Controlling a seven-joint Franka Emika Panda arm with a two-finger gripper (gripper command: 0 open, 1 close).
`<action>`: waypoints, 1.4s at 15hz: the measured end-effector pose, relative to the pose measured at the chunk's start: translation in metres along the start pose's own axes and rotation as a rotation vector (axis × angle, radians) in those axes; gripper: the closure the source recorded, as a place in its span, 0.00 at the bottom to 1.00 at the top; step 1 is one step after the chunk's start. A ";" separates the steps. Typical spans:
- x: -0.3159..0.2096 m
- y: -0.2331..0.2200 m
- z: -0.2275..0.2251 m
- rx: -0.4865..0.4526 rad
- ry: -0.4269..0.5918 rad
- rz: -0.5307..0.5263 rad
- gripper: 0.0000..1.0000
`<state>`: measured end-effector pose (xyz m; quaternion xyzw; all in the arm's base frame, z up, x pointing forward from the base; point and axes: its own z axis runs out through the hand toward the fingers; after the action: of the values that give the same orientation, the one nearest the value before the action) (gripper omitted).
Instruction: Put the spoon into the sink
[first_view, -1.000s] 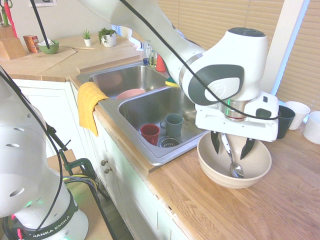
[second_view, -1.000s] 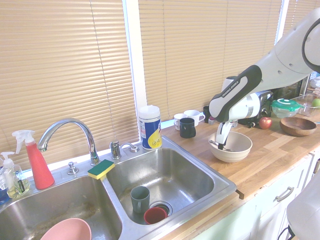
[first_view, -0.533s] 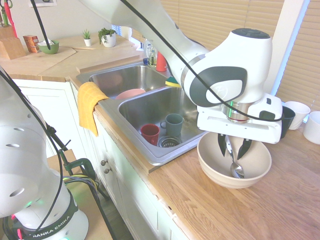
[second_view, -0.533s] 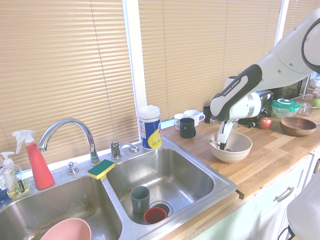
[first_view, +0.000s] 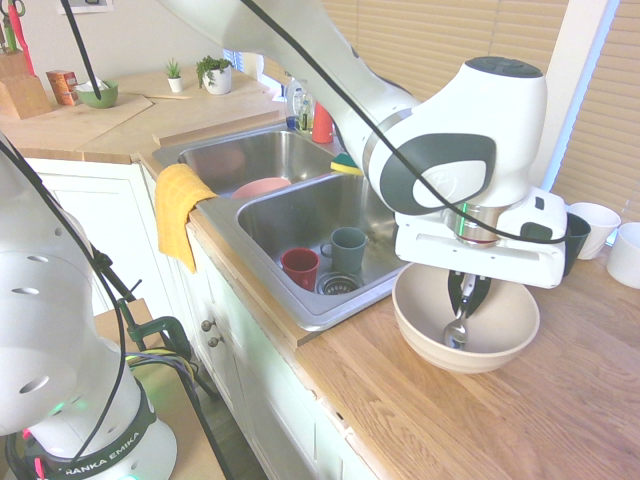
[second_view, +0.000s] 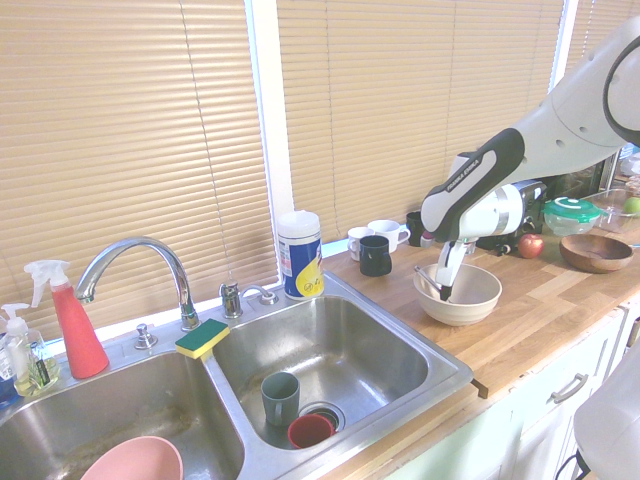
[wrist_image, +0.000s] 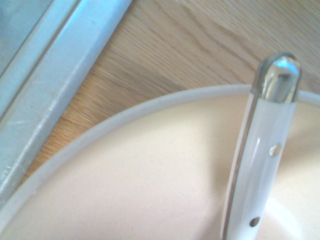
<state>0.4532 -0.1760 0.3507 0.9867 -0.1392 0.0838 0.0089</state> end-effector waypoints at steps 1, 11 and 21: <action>0.000 -0.002 0.000 0.001 0.000 -0.003 1.00; -0.031 0.021 -0.055 0.066 0.080 0.032 1.00; -0.052 -0.071 -0.139 0.073 0.137 -0.045 1.00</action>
<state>0.4007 -0.0874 0.4798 0.9811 -0.1131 0.1561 -0.0154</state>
